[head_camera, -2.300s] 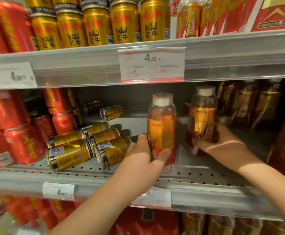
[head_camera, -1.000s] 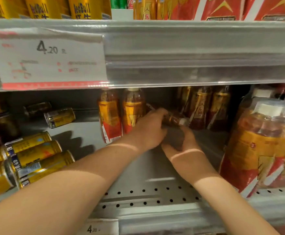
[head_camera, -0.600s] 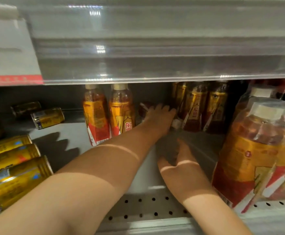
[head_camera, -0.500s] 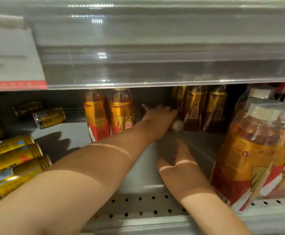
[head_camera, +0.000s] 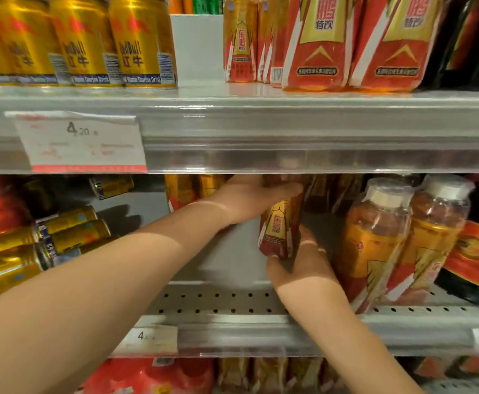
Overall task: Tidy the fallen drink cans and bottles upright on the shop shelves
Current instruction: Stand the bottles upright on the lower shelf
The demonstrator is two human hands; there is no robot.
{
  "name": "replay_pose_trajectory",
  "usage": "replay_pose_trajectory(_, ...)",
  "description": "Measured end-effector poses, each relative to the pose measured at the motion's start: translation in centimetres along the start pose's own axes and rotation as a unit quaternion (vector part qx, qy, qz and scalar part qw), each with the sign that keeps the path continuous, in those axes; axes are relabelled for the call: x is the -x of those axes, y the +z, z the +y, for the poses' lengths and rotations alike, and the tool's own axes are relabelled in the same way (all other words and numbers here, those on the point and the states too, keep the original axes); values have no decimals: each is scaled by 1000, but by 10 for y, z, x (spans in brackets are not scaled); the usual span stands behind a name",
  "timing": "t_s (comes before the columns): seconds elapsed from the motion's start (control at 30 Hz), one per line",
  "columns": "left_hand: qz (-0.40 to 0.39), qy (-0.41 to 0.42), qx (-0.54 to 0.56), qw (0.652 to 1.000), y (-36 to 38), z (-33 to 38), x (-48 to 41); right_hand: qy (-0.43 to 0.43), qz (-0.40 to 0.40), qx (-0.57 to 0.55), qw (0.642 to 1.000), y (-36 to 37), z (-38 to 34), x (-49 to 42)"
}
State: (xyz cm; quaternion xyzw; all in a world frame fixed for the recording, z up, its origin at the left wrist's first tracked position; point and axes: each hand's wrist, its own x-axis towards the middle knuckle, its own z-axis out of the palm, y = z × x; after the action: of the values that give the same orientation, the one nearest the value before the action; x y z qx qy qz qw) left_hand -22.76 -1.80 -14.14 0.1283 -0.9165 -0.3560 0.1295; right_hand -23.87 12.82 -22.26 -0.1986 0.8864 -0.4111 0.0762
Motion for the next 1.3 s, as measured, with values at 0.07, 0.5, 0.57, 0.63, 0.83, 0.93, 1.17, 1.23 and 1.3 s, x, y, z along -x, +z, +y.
replay_pose_trajectory(0.07, -1, 5, -7, 1000, 3, 1, 4, -2, 6, 3, 1000, 1, 1, 8)
replay_pose_trajectory(0.5, 62, -25, 165, 984, 59, -19, 36, -108, 113, -60, 986, -83, 81, 75)
replay_pose_trajectory(0.57, 51, -31, 154, 986, 64, -13, 32, -63, 105, -53, 991, -92, 92, 68)
replay_pose_trajectory(0.63, 39, -27, 156, 987, 69, -7, 26, -25, 93, -43, 994, -97, 98, 59)
replay_pose_trajectory(0.83, 30, -2, 153, 988, 87, 6, 4, -23, 88, -11, 996, -89, 98, 53)
replay_pose_trajectory(0.93, 22, 14, 158, 987, 91, 6, -6, -15, 92, 37, 995, -85, 94, 50)
replay_pose_trajectory(1.17, -19, 22, 204, 979, 92, -10, -14, -14, 56, 110, 992, -83, 76, 38)
replay_pose_trajectory(1.23, -28, 22, 222, 974, 91, -13, -12, -7, 57, 114, 992, -82, 77, 38)
replay_pose_trajectory(1.3, -42, 10, 256, 966, 90, -14, -11, 3, 55, 115, 992, -80, 79, 40)
